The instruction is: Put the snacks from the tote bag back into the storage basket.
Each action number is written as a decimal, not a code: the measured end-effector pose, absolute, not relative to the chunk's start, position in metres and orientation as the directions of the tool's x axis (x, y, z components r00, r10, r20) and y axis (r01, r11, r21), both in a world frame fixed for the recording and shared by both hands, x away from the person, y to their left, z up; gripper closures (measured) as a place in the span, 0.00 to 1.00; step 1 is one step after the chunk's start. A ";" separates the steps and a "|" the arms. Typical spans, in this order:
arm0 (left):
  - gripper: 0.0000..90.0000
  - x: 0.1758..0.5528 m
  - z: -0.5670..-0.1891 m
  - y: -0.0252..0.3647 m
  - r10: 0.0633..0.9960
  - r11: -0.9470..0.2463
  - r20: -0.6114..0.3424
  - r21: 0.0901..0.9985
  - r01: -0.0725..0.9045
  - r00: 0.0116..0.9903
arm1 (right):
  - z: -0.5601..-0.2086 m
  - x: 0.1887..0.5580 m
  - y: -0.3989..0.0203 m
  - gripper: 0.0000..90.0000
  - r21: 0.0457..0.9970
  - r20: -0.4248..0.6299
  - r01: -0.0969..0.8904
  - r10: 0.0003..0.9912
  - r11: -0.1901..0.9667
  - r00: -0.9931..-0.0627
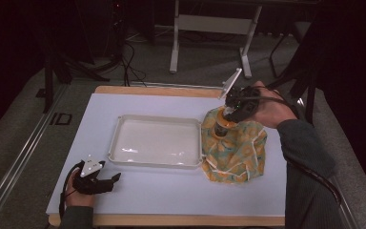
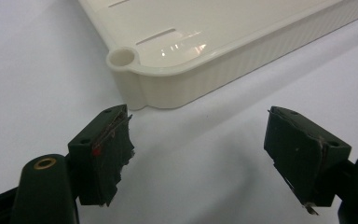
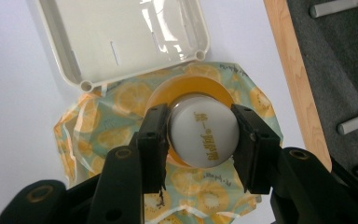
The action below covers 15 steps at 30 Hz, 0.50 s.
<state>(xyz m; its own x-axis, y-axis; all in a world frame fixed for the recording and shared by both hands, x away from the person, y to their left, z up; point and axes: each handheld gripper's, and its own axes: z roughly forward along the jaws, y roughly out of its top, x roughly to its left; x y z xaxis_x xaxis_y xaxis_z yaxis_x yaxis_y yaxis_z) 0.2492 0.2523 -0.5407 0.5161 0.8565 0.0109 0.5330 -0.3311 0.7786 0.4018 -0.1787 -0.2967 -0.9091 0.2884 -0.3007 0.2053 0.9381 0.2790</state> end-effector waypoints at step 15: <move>0.26 0.249 -0.541 0.252 0.856 -0.330 0.009 0.779 0.533 0.517 | -0.296 0.400 -0.165 0.66 0.277 -0.309 0.177 0.262 0.944 -0.914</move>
<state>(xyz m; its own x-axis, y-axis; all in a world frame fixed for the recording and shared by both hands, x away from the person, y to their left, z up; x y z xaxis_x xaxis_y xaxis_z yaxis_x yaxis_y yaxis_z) 0.2491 0.2523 -0.5407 0.5165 0.8562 0.0089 0.5330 -0.3296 0.7793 0.3997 -0.1645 -0.2956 -0.9142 0.2616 -0.3095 0.1765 0.9445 0.2771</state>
